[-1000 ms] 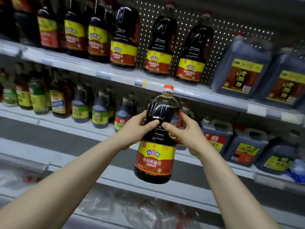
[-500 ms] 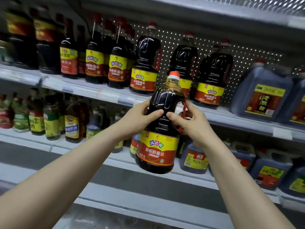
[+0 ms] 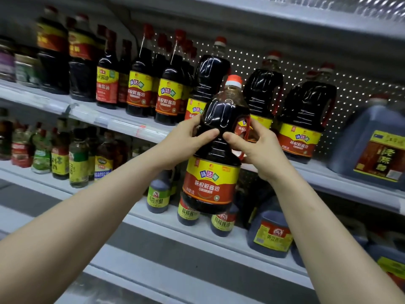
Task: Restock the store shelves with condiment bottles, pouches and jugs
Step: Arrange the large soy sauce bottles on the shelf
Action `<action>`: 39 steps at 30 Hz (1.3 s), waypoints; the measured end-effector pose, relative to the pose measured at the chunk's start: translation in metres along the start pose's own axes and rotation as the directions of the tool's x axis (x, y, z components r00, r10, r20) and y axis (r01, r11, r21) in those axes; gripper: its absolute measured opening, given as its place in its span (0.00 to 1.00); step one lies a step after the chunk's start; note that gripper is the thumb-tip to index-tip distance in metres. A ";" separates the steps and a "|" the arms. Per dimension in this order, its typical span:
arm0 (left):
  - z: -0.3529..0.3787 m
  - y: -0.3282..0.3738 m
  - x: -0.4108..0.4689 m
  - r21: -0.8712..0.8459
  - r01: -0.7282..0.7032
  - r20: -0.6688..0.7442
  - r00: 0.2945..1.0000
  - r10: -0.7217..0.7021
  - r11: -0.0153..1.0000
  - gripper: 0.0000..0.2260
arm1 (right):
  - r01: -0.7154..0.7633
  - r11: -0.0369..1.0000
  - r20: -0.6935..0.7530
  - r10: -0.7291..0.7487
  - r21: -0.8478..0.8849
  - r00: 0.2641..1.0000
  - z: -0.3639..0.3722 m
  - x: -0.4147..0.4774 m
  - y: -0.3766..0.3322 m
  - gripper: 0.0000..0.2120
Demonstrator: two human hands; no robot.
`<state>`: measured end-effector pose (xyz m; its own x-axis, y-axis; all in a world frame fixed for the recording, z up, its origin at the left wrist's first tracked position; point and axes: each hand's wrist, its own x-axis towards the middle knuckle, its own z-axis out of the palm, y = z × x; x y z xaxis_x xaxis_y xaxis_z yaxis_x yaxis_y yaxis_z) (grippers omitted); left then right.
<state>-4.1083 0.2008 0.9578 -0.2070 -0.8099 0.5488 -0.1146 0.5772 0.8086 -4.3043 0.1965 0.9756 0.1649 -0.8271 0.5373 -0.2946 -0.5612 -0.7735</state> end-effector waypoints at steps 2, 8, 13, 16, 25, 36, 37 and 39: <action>-0.004 -0.001 0.004 0.003 -0.014 -0.014 1.000 0.014 1.000 0.15 | 0.001 1.000 -0.003 -0.001 -0.006 1.000 0.002 0.005 0.000 0.26; -0.022 -0.005 0.023 0.003 -0.065 0.004 0.998 0.065 0.998 0.13 | 0.016 1.000 -0.036 -0.016 0.016 0.999 0.012 0.026 -0.005 0.23; -0.045 0.002 0.047 -0.051 -0.084 0.036 0.996 0.086 0.995 0.16 | 0.064 0.998 -0.074 -0.064 -0.006 0.995 0.019 0.051 -0.023 0.19; -0.064 0.013 0.062 -0.067 -0.121 0.041 0.991 0.124 0.990 0.14 | 0.102 0.993 -0.086 -0.106 -0.056 0.991 0.025 0.067 -0.043 0.20; -0.111 0.034 0.102 -0.072 -0.275 0.058 0.959 0.279 0.959 0.13 | 0.167 0.969 -0.181 -0.200 -0.183 0.963 0.044 0.109 -0.089 0.29; -0.126 0.018 0.124 -0.068 -0.290 0.110 0.949 0.296 0.955 0.16 | 0.154 0.974 -0.255 -0.194 -0.167 0.947 0.061 0.128 -0.073 0.27; -0.126 0.015 0.126 -0.072 -0.287 0.113 0.949 0.293 0.955 0.16 | 0.150 0.974 -0.256 -0.190 -0.169 0.948 0.061 0.129 -0.070 0.28; -0.125 0.010 0.129 -0.079 -0.277 0.120 0.951 0.285 0.958 0.16 | 0.134 0.977 -0.265 -0.174 -0.165 0.948 0.062 0.131 -0.065 0.30</action>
<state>-4.0152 0.0889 1.0633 -0.3464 -0.5929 0.7269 0.0241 0.7690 0.6387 -4.2052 0.1233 1.0755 -0.0412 -0.6785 0.7335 -0.4209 -0.6540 -0.6286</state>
